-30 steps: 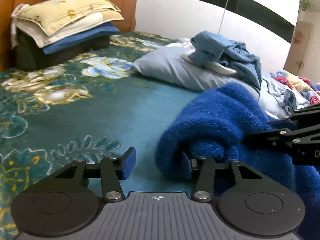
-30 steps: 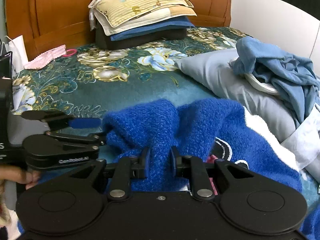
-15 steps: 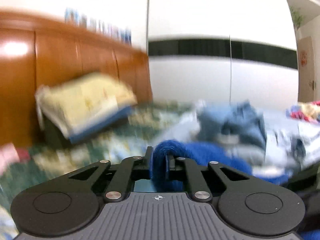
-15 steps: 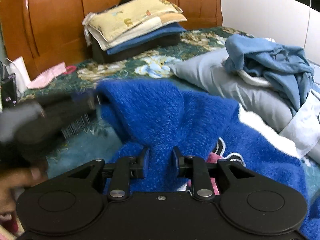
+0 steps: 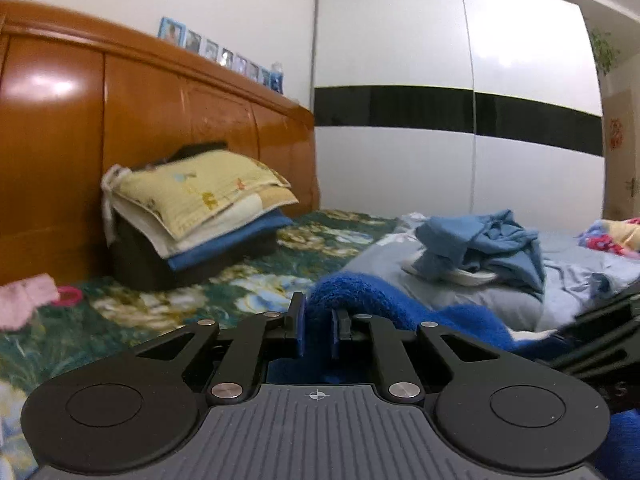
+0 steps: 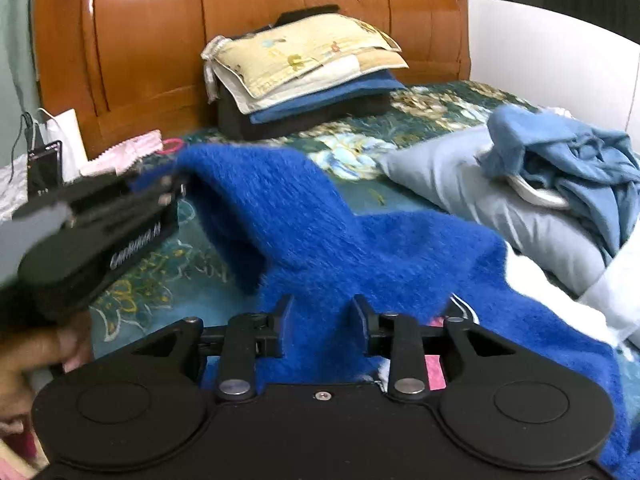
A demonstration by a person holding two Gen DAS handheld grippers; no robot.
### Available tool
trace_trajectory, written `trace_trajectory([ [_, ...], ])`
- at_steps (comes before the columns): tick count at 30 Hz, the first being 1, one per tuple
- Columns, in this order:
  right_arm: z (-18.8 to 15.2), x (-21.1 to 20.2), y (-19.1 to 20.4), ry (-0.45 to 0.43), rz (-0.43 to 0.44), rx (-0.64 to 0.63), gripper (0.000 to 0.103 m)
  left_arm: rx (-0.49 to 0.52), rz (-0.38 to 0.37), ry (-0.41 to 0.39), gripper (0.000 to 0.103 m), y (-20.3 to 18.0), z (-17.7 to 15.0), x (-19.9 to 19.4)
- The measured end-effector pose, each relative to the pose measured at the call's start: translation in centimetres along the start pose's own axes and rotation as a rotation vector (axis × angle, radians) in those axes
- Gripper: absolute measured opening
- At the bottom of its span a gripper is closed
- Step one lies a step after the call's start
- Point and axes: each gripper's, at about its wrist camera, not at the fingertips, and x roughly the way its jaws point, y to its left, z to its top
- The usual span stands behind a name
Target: Fold clothes
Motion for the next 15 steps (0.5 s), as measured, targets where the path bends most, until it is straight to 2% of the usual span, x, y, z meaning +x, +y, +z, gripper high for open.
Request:
trace_trajectory([
  [5, 0.8, 0.1, 2.4, -0.045, 0.012, -0.082, 0.040, -0.083, -0.086, 0.045, 0.010, 0.8, 0.9, 0.2],
  [9, 1.2, 0.7, 4.2, -0.094, -0.059, -0.178, 0.047, -0.107, -0.144, 0.059, 0.010, 1.0, 0.9, -0.4],
  [11, 1.1, 1.1, 4.6, -0.127, -0.101, -0.213, 0.047, -0.129, -0.175, 0.071, 0.010, 1.3, 0.8, -0.5],
  [13, 1.1, 1.2, 4.6, -0.147, -0.110, -0.209, 0.045, -0.135, -0.185, 0.076, 0.010, 1.4, 0.7, -0.6],
  [14, 1.1, 1.3, 4.3, -0.147, -0.109, -0.194, 0.039, -0.133, -0.186, 0.077, 0.011, 1.5, 0.6, -0.6],
  [15, 1.1, 1.5, 4.0, -0.146, -0.107, -0.175, 0.021, -0.135, -0.189, 0.077, 0.011, 1.6, 0.6, -0.6],
])
